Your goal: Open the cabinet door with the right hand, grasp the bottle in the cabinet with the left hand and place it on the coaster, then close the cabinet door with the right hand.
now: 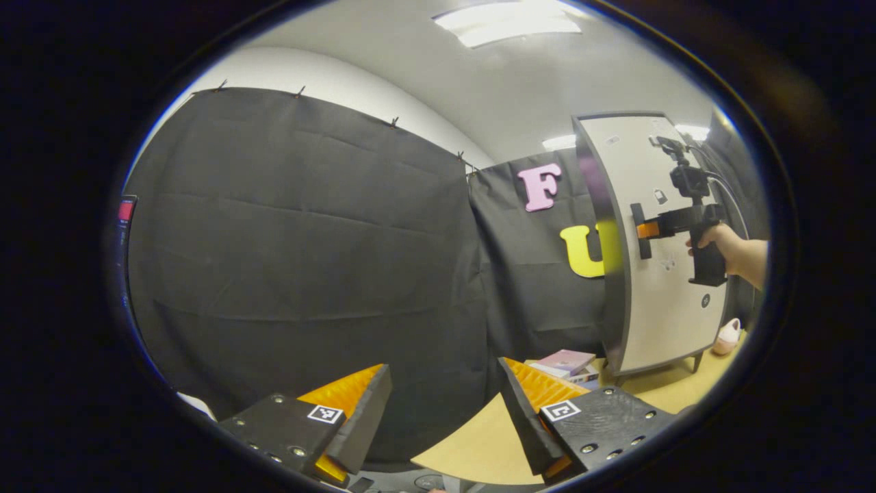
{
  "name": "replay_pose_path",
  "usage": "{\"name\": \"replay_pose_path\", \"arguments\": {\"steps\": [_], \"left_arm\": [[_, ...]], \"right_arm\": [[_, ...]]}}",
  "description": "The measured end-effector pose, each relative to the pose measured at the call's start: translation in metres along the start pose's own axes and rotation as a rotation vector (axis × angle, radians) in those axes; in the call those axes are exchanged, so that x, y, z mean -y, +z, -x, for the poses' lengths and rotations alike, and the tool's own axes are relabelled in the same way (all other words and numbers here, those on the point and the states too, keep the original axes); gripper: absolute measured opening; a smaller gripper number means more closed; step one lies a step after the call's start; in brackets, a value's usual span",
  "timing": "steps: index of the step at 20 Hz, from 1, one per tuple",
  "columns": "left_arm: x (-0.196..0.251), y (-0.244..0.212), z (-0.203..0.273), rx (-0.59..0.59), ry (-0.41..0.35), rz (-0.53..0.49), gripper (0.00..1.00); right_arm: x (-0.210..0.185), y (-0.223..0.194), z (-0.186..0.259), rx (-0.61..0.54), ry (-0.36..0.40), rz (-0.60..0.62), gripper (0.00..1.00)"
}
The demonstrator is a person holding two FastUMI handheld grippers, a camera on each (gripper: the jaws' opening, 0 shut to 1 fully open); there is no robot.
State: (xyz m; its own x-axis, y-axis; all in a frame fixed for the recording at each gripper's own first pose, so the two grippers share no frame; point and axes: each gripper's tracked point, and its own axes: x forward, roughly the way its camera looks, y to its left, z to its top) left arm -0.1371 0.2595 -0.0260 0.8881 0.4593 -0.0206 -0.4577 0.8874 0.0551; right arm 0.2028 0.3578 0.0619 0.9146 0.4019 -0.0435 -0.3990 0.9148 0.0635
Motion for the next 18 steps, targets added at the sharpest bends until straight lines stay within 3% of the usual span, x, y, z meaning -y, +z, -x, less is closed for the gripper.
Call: {"name": "replay_pose_path", "arguments": {"steps": [2, 3, 10, 15, 16, 18], "left_arm": [[-0.006, -0.004, -0.003, -0.005, 0.008, -0.002, 0.94], [-0.009, -0.005, -0.003, -0.007, 0.011, -0.001, 0.89], [-0.014, -0.009, -0.011, -0.013, 0.009, -0.001, 0.93], [-0.004, -0.002, -0.008, -0.012, -0.043, 0.029, 0.94], [-0.001, 0.001, -0.008, -0.009, -0.058, 0.030, 0.89], [0.014, 0.004, -0.011, 0.001, -0.088, 0.026, 0.94]], "right_arm": [[-0.004, 0.000, -0.013, -0.016, -0.008, 0.011, 0.80], [-0.004, 0.000, -0.018, -0.018, -0.021, 0.012, 0.77], [-0.003, -0.005, -0.034, -0.069, -0.086, 0.002, 0.31], [-0.004, -0.006, -0.028, -0.104, -0.037, 0.006, 0.23], [-0.005, -0.006, -0.026, -0.107, -0.025, 0.001, 0.23], [-0.006, -0.004, -0.020, -0.107, -0.001, -0.003, 0.23]]}}
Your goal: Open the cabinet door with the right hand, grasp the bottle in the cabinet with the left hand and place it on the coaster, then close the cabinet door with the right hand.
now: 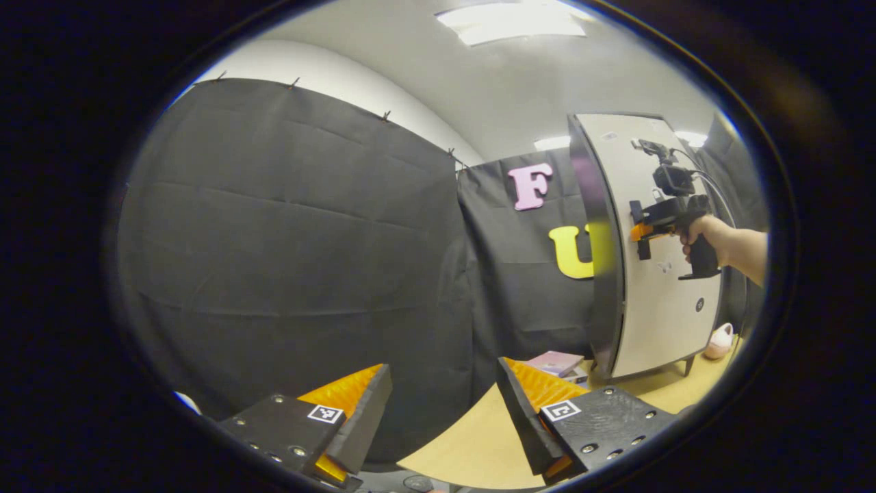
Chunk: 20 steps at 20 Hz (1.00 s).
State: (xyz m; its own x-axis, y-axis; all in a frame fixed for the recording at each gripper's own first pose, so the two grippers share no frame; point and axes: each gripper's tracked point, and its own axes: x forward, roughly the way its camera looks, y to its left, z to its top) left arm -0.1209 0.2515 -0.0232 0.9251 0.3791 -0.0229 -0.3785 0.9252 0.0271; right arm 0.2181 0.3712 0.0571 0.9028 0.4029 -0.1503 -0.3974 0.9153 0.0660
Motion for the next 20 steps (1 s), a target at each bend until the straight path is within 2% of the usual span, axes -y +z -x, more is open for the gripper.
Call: {"name": "replay_pose_path", "arguments": {"steps": [1, 2, 3, 4, 9, 10, 16, 17, 18, 20], "left_arm": [[0.014, -0.003, -0.011, 0.002, -0.016, 0.000, 0.89], [0.024, -0.002, -0.015, 0.005, -0.031, 0.002, 0.89], [0.033, -0.002, -0.017, 0.006, -0.048, 0.005, 0.89], [0.040, -0.001, -0.019, 0.008, -0.061, 0.007, 0.94], [0.062, 0.004, -0.014, 0.007, -0.108, 0.011, 0.93], [0.066, 0.006, -0.012, 0.012, -0.113, 0.010, 0.89], [0.094, 0.017, -0.008, 0.018, -0.126, 0.001, 0.89], [0.099, 0.020, -0.007, 0.023, -0.131, 0.000, 0.94], [0.105, 0.022, -0.007, 0.028, -0.136, -0.001, 0.89], [0.116, 0.025, -0.004, 0.032, -0.147, -0.001, 0.88]], "right_arm": [[-0.001, -0.001, 0.003, -0.004, 0.014, -0.001, 0.23], [-0.002, 0.000, 0.007, -0.002, 0.025, 0.001, 0.23], [-0.004, 0.001, 0.012, -0.004, 0.036, 0.001, 0.23], [-0.006, 0.002, 0.018, -0.003, 0.046, -0.001, 0.23], [-0.005, 0.000, 0.028, -0.011, 0.091, -0.008, 0.23], [-0.004, 0.000, 0.030, -0.012, 0.101, -0.010, 0.23], [-0.002, 0.003, 0.054, -0.002, 0.176, -0.017, 0.23], [-0.002, 0.003, 0.057, -0.001, 0.185, -0.017, 0.23], [-0.002, 0.004, 0.060, 0.000, 0.192, -0.016, 0.23], [0.000, 0.003, 0.063, -0.008, 0.204, -0.016, 0.23]]}}
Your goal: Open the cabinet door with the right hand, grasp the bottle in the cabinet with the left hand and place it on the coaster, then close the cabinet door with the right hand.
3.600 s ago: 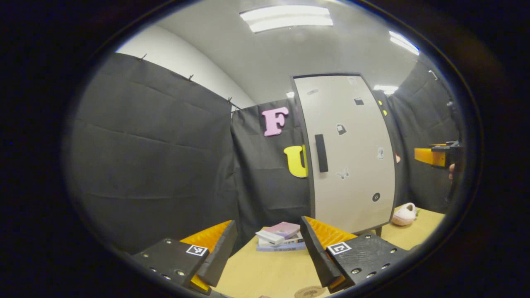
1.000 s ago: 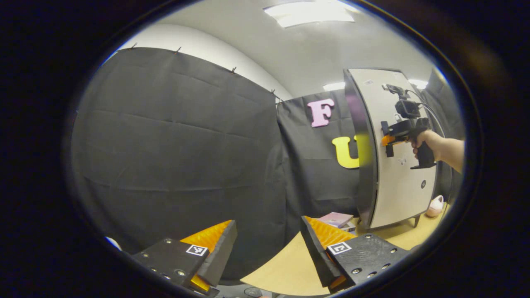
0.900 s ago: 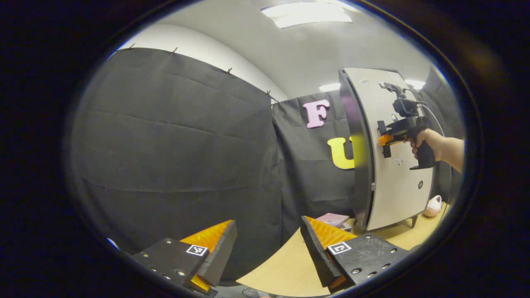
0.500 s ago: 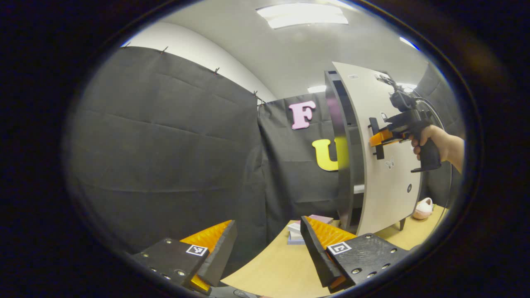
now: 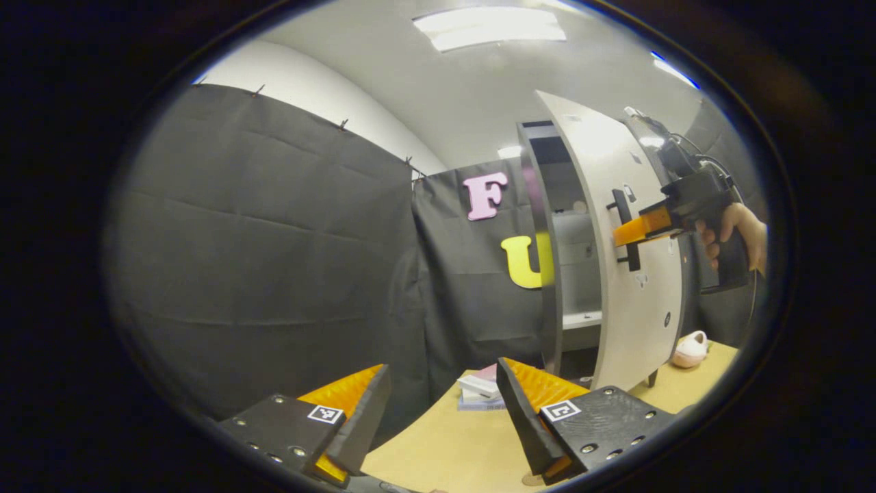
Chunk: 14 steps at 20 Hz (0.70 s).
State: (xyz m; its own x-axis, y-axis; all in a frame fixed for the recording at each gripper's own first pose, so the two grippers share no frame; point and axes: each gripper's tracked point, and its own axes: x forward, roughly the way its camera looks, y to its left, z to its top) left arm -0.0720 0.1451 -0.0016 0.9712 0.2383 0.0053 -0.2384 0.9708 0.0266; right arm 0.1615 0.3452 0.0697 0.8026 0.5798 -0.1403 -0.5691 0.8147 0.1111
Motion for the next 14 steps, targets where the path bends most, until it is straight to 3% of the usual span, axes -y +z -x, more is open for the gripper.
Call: {"name": "replay_pose_path", "arguments": {"steps": [7, 8, 9, 13, 14], "left_arm": [[0.041, 0.010, -0.005, 0.015, -0.051, 0.011, 0.89], [0.049, 0.012, -0.006, 0.018, -0.061, 0.014, 0.94], [0.058, 0.011, -0.007, 0.021, -0.073, 0.017, 0.89], [0.087, 0.016, -0.010, 0.027, -0.116, 0.031, 0.89], [0.095, 0.017, -0.010, 0.030, -0.130, 0.035, 0.94]], "right_arm": [[0.003, 0.001, 0.021, 0.010, 0.049, -0.002, 0.23], [0.004, 0.001, 0.025, 0.010, 0.058, -0.005, 0.23], [0.006, 0.001, 0.028, 0.011, 0.064, -0.008, 0.23], [0.012, 0.001, 0.043, 0.015, 0.077, -0.016, 0.23], [0.013, 0.001, 0.046, 0.017, 0.079, -0.021, 0.23]]}}
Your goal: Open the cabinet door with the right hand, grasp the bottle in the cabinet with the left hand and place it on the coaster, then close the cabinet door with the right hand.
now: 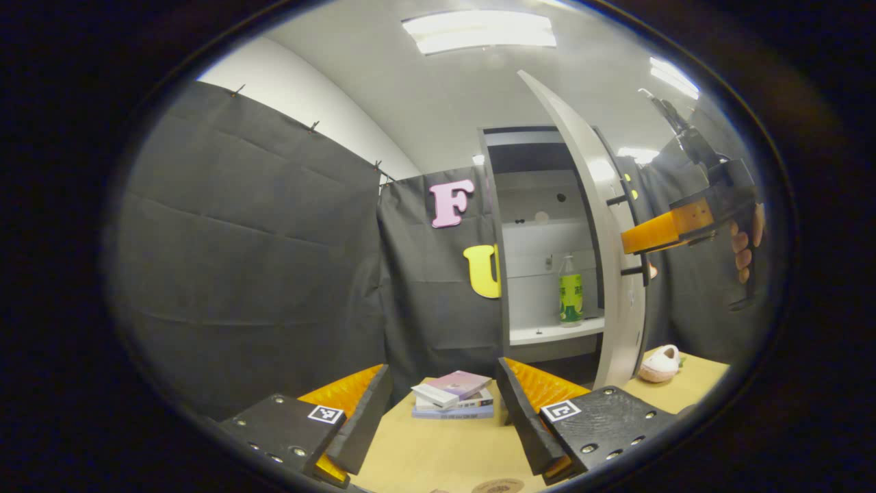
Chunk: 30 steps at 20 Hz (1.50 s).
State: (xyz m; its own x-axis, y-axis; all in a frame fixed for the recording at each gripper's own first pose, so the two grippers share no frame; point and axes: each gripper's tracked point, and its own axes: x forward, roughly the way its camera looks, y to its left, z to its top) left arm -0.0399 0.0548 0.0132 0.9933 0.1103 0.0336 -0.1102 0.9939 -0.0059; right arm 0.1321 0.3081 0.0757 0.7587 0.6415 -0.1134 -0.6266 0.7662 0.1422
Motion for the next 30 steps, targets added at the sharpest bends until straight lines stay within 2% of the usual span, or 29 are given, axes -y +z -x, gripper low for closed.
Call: {"name": "replay_pose_path", "arguments": {"steps": [4, 6, 7, 8, 9, 10, 13, 14, 15, 16, 19, 20, 21, 30], "left_arm": [[0.029, 0.003, -0.004, 0.006, -0.046, -0.003, 0.89], [0.045, 0.005, -0.007, 0.010, -0.067, -0.001, 0.89], [0.051, 0.003, -0.007, 0.010, -0.077, 0.001, 0.94], [0.058, 0.005, -0.007, 0.009, -0.087, 0.005, 0.84], [0.064, 0.006, -0.008, 0.009, -0.097, 0.008, 0.84], [0.070, 0.006, -0.009, 0.011, -0.106, 0.010, 0.89], [0.087, 0.007, -0.009, 0.012, -0.132, 0.010, 0.88], [0.094, 0.009, -0.009, 0.014, -0.142, 0.011, 0.93], [0.100, 0.008, -0.010, 0.015, -0.152, 0.015, 0.93], [0.104, 0.010, -0.011, 0.017, -0.160, 0.019, 0.89], [0.117, 0.012, -0.008, 0.022, -0.183, 0.024, 0.89], [0.121, 0.014, -0.008, 0.025, -0.190, 0.024, 0.94], [0.124, 0.014, -0.008, 0.026, -0.197, 0.024, 0.89], [0.150, 0.016, 0.003, 0.025, -0.227, 0.031, 0.88]], "right_arm": [[0.008, 0.001, 0.010, 0.011, -0.002, 0.002, 0.23], [0.011, 0.001, 0.019, 0.017, -0.004, -0.002, 0.23], [0.014, 0.000, 0.021, 0.020, -0.007, -0.003, 0.23], [0.015, 0.000, 0.025, 0.022, -0.011, -0.005, 0.23], [0.017, 0.001, 0.028, 0.024, -0.016, -0.004, 0.23], [0.018, 0.002, 0.031, 0.026, -0.017, 0.000, 0.23], [0.023, 0.001, 0.040, 0.034, -0.022, -0.013, 0.23], [0.026, 0.002, 0.043, 0.035, -0.029, -0.014, 0.23], [0.028, 0.002, 0.045, 0.036, -0.038, -0.013, 0.23], [0.030, 0.002, 0.049, 0.037, -0.048, -0.012, 0.22], [0.039, 0.002, 0.059, 0.041, -0.085, -0.012, 0.23], [0.043, 0.001, 0.063, 0.043, -0.097, -0.011, 0.23], [0.047, 0.001, 0.068, 0.044, -0.111, -0.011, 0.22], [0.085, -0.001, 0.104, 0.064, -0.240, -0.008, 0.19]]}}
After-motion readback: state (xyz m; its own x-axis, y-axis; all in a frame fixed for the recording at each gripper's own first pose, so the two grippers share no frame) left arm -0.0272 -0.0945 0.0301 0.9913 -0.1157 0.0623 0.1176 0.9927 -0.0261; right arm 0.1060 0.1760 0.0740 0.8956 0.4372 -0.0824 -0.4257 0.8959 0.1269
